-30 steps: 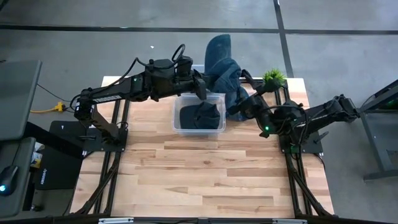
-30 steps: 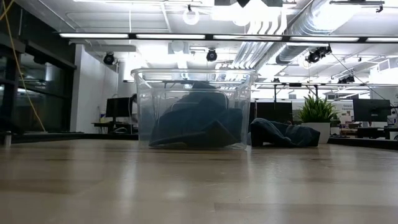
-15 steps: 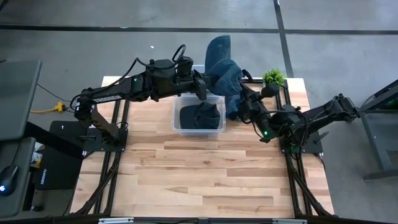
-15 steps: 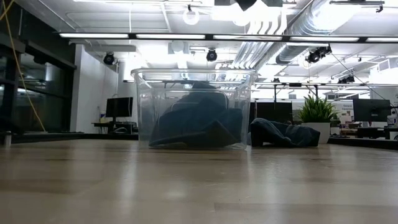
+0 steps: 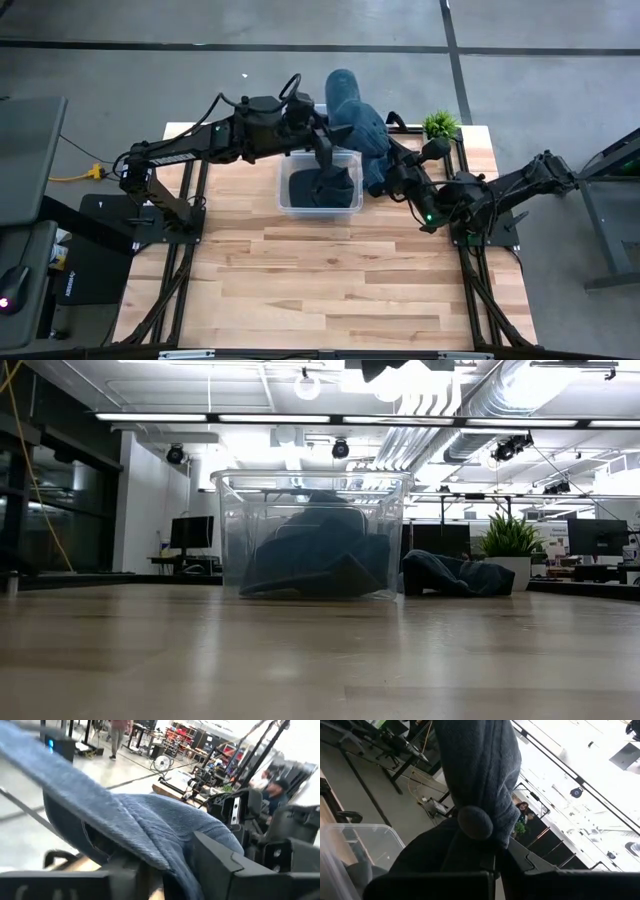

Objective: Pick & Place hat
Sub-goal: Put the bottom dark blue cap into the bottom transparent bin

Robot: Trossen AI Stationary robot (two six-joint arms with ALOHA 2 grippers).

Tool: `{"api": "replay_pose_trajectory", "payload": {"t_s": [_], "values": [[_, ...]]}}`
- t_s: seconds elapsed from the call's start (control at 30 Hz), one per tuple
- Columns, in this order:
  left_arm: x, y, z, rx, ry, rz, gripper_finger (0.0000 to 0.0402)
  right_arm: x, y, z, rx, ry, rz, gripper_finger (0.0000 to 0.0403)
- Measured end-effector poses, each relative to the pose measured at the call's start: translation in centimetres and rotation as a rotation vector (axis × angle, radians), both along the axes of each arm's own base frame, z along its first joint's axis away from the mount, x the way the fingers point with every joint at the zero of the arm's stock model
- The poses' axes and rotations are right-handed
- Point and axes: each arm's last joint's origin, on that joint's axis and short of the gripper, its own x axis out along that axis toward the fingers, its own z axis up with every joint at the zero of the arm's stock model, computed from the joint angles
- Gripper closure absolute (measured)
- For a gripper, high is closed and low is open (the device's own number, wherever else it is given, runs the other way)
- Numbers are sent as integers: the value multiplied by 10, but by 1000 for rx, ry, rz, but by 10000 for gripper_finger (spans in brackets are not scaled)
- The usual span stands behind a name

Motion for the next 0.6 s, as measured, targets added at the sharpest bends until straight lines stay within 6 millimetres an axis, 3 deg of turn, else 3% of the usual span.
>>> {"api": "replay_pose_trajectory", "payload": {"t_s": [0.27, 0.6], "values": [[-2, 2, 3, 210, 66, 62, 173, -6, -3, 4, 28, -32, -16, 402], [-56, 3, 35, 408, 107, 240, 151, -15, -11, 7, 78, -50, -69, 403]]}}
